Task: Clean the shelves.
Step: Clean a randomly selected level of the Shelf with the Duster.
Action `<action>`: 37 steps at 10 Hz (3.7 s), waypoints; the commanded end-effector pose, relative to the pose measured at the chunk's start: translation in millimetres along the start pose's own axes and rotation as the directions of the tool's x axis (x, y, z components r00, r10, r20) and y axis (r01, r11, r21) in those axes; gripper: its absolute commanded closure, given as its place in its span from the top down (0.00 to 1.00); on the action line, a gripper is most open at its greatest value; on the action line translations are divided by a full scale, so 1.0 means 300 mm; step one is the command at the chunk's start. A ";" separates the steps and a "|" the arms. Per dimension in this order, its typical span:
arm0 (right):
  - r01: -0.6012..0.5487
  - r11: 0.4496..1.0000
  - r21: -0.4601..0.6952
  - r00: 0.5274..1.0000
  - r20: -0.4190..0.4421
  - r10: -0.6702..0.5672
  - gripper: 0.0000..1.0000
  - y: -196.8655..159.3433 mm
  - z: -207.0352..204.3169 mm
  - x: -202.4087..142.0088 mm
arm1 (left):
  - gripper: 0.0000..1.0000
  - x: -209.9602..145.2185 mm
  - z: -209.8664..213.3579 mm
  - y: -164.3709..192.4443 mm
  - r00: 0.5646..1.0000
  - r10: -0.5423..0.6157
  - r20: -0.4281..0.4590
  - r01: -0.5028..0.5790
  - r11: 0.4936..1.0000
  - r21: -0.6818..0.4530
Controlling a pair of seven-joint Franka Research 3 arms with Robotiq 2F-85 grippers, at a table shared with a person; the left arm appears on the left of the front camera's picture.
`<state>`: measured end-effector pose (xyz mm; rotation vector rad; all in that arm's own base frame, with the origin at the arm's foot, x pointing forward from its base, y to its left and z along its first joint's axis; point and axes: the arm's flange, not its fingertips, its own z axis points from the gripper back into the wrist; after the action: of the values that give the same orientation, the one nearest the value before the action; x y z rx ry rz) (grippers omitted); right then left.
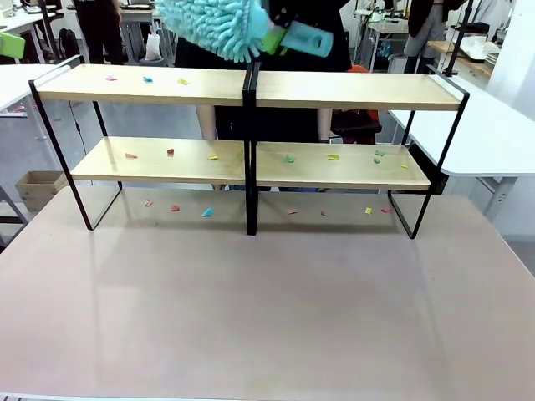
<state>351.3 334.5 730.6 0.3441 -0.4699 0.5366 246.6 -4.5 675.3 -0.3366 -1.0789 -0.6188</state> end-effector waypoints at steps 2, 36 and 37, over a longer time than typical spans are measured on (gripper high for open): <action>0.000 1.000 0.000 1.000 0.000 0.000 0.12 0.000 0.000 0.000 | 1.00 -0.002 0.000 0.000 1.000 -0.002 0.009 0.002 1.000 -0.006; -0.014 0.892 0.453 0.932 -0.318 0.176 0.12 -0.001 0.037 0.093 | 1.00 -0.002 0.000 0.000 1.000 -0.002 0.009 0.002 1.000 -0.006; 0.047 0.896 0.441 0.959 -0.271 0.083 0.12 -0.089 0.109 0.038 | 1.00 -0.002 0.000 0.000 1.000 -0.002 0.009 0.002 1.000 -0.006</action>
<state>400.6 356.0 784.6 0.6367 0.0178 0.7509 246.3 -4.5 675.7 -0.3359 -1.0800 -0.6188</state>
